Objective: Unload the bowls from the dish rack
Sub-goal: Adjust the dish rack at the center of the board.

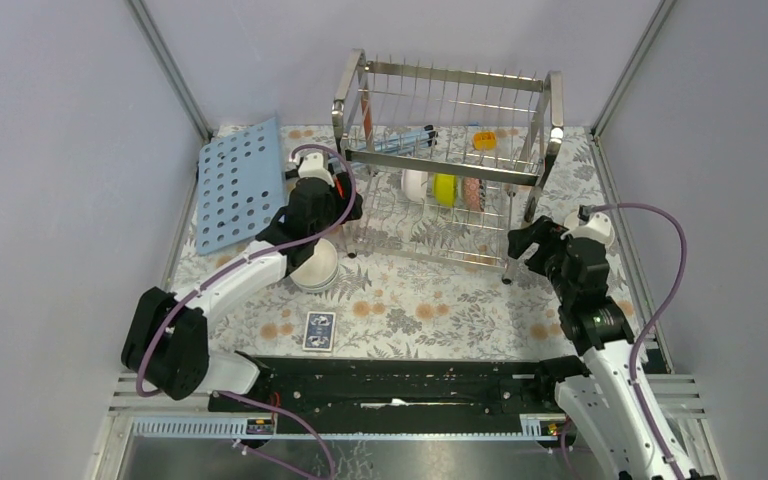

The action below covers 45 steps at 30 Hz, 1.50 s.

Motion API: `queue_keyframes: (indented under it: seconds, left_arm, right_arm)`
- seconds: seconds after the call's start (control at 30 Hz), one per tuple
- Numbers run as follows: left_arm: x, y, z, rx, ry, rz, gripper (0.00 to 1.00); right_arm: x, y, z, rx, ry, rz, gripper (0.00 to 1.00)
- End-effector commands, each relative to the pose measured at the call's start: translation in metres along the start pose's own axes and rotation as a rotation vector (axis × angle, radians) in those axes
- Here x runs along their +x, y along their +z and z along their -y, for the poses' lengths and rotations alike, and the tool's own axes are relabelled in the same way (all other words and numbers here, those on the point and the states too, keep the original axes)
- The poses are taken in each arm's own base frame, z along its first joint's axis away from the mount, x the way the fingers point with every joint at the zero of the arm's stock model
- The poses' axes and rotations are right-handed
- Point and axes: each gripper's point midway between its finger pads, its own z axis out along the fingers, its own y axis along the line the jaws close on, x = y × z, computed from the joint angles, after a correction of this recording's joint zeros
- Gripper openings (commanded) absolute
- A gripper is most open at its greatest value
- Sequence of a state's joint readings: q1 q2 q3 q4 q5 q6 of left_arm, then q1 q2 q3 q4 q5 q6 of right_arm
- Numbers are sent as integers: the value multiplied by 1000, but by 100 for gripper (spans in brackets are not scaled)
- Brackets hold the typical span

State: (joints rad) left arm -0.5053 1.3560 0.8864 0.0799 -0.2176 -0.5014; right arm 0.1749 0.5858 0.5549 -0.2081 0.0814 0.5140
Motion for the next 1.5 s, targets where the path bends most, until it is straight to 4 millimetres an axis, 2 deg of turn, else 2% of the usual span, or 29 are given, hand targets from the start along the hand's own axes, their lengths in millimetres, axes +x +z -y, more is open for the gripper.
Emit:
queue_keyframes:
  seconds: [0.0,0.13,0.3,0.37,0.53,0.63,0.97,1.1,1.47]
  left_arm:
    - [-38,5,24,74,-23,99,66]
    - [-36,9,27,84,-26,90,62]
    - [-35,14,30,94,-2,83,58]
    - [-36,17,31,95,3,81,57]
    - [-36,25,37,112,-3,70,54]
    - [-34,31,41,125,-15,60,53]
    - [-32,52,56,160,-52,25,54]
    - [-31,62,62,174,-73,15,55]
    - [-33,89,84,235,-111,-8,57]
  right_arm:
    - [-27,17,-4,28,11,100,85]
    - [-27,35,2,70,21,100,77]
    - [-27,48,-6,56,11,65,51]
    - [-28,44,-9,39,7,68,41]
    - [-17,26,-7,23,-4,29,22]
    - [-7,17,-7,6,-6,-10,15]
    - [1,-12,-15,-45,2,-75,14]
    - [8,-17,-25,-95,27,-116,14]
    - [19,-30,-31,-135,54,-171,15]
